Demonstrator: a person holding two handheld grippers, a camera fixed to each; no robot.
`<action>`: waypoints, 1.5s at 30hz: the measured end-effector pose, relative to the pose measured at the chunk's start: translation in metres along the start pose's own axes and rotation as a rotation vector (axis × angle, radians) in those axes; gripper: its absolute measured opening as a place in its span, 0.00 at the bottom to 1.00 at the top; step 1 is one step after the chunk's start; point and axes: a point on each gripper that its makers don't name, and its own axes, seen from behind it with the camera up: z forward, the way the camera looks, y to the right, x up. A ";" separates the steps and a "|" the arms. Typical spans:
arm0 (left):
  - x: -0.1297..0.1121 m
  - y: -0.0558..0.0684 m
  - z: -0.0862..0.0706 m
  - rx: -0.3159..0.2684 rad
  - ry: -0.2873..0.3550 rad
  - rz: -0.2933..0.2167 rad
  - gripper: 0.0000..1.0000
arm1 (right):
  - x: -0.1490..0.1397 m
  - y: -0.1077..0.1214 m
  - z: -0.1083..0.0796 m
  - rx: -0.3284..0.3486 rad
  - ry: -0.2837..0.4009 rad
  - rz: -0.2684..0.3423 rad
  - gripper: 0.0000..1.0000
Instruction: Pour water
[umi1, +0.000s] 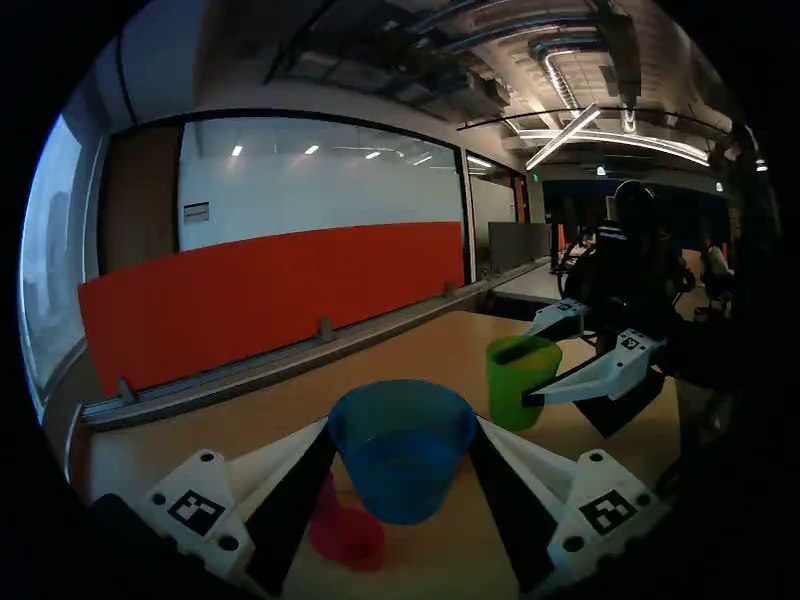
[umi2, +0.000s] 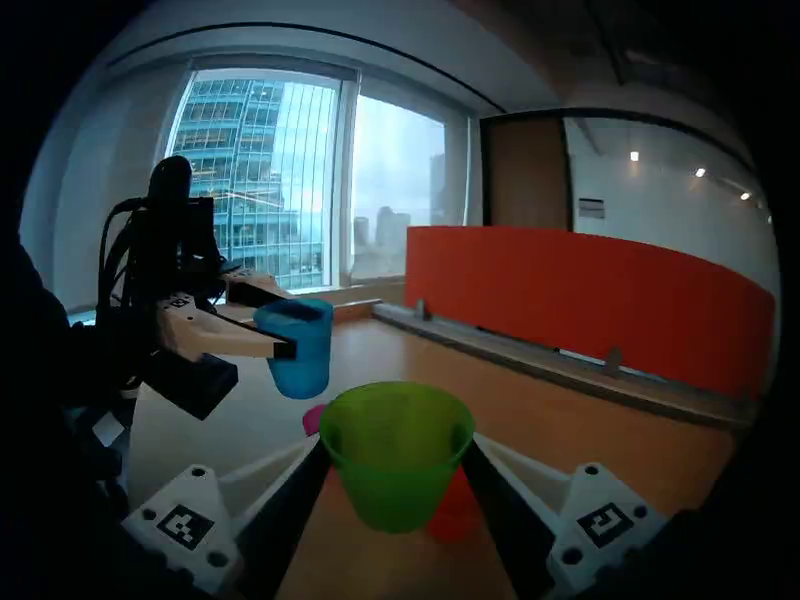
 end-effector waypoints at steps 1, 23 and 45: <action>0.002 -0.001 0.000 0.003 0.005 -0.002 0.87 | 0.001 0.000 0.000 0.000 0.003 -0.001 0.90; 0.038 -0.019 -0.006 0.052 0.102 0.033 0.87 | 0.015 -0.013 0.017 0.053 0.029 -0.001 0.91; 0.087 -0.032 -0.012 0.129 0.120 0.297 0.87 | 0.022 -0.042 0.039 0.130 0.044 -0.007 0.90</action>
